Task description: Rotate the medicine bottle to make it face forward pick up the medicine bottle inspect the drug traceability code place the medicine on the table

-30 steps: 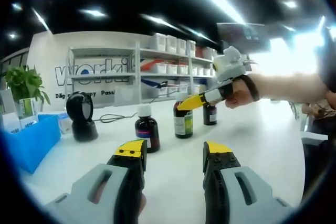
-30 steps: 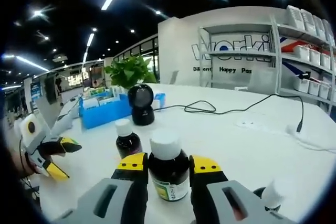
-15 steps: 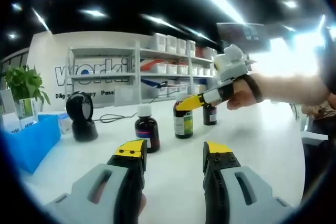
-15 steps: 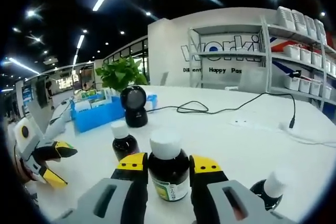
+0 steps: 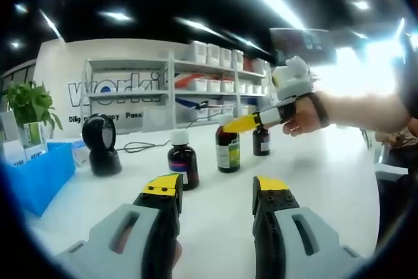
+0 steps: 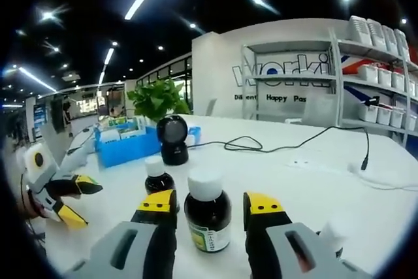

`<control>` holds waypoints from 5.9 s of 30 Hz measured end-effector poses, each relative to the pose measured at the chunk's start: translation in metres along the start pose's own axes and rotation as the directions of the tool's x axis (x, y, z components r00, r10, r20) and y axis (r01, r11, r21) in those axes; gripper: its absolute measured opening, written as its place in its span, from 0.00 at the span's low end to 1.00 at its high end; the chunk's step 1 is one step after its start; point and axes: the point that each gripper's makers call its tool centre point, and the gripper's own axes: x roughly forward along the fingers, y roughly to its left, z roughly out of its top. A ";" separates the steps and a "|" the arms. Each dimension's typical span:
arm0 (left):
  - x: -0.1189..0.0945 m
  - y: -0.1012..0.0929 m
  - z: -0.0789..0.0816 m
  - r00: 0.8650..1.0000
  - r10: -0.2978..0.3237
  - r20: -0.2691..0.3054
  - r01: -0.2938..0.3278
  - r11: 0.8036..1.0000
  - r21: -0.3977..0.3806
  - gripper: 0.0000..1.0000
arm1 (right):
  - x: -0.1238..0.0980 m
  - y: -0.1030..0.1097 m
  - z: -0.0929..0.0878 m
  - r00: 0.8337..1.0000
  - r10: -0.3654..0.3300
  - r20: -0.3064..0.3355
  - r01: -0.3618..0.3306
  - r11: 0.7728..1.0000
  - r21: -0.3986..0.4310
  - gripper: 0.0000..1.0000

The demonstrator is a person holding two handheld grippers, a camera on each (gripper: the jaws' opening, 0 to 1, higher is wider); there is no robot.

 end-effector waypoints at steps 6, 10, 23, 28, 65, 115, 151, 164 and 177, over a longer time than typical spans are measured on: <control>0.000 0.002 -0.001 1.000 0.003 -0.004 -0.003 1.000 0.002 0.34 | -0.014 0.000 0.009 0.999 -0.003 0.035 0.004 1.000 -0.027 0.38; 0.000 0.003 -0.001 1.000 0.005 -0.002 -0.005 1.000 -0.004 0.33 | -0.027 -0.006 0.023 0.997 0.007 0.070 -0.005 1.000 -0.028 0.38; 0.000 0.006 0.001 1.000 0.019 0.005 -0.019 0.999 -0.032 0.34 | -0.077 0.003 0.042 0.982 0.059 0.181 -0.043 0.995 -0.094 0.38; 0.000 0.005 0.001 1.000 0.017 0.002 -0.017 0.999 -0.031 0.34 | -0.096 0.001 0.029 0.980 0.054 0.194 -0.037 0.995 -0.090 0.38; -0.001 0.009 0.001 0.999 0.037 0.004 -0.037 0.998 -0.046 0.34 | -0.162 -0.042 -0.045 0.960 -0.071 0.271 0.082 0.996 -0.027 0.34; -0.016 0.026 -0.007 0.999 0.041 -0.031 -0.042 0.998 -0.045 0.34 | -0.161 -0.044 -0.053 0.965 -0.071 0.251 0.084 0.996 -0.042 0.32; 0.039 0.046 0.013 0.968 0.233 -0.096 -0.243 0.964 -0.109 0.48 | -0.163 -0.042 -0.054 0.967 -0.075 0.245 0.095 0.993 -0.070 0.28; 0.079 0.061 -0.001 0.935 0.320 -0.156 -0.339 0.934 -0.115 0.48 | -0.164 -0.041 -0.053 0.964 -0.078 0.254 0.098 0.993 -0.069 0.28; 0.103 0.072 -0.019 0.903 0.383 -0.194 -0.408 0.907 -0.107 0.47 | -0.163 -0.015 -0.052 0.967 0.038 0.254 -0.013 0.995 -0.098 0.32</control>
